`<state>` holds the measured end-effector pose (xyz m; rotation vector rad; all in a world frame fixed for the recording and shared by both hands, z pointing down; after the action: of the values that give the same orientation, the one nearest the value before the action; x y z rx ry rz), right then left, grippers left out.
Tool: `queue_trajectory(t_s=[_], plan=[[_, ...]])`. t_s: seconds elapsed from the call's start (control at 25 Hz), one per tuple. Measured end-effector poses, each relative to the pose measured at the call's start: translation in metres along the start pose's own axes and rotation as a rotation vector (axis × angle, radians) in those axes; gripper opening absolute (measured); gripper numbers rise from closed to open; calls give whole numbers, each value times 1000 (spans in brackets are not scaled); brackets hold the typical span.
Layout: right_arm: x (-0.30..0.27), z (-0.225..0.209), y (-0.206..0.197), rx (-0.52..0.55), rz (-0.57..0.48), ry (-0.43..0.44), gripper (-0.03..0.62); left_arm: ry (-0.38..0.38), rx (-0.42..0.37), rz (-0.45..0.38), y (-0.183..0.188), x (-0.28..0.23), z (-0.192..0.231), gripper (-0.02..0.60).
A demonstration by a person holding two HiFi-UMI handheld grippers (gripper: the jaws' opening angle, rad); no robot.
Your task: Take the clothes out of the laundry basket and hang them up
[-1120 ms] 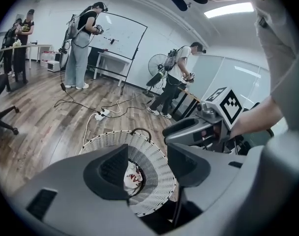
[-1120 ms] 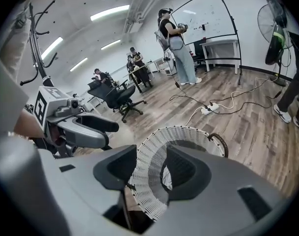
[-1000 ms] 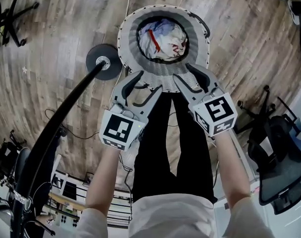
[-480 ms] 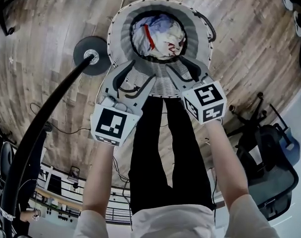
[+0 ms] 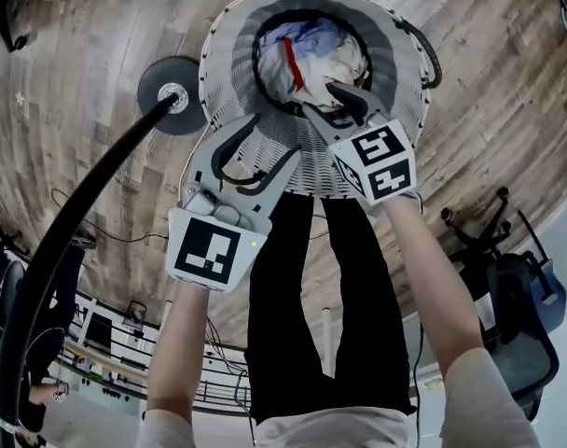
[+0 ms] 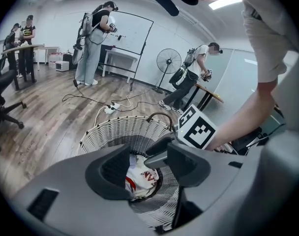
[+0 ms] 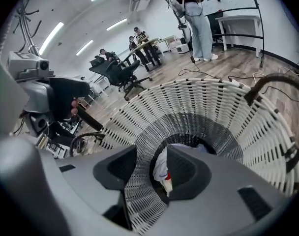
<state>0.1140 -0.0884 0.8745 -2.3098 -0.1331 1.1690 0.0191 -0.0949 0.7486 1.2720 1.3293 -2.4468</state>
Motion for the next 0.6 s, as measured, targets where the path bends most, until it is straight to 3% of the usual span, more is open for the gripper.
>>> queue_trajectory(t_s=[0.6], plan=[[-89,-45,-50,-22,74,-35,198,0,-42,-3,-27,-21,29,241]])
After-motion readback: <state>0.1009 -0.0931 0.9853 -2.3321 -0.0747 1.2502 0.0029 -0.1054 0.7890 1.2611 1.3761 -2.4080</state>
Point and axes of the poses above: the fingertips, and each gripper's own axes: x backward along the fingers, z to its left, y out of its top, the point moved 4 cm from there along x, backward along the fingers, and after that the axes turned 4 degrees about y, right-handed, at the moved point
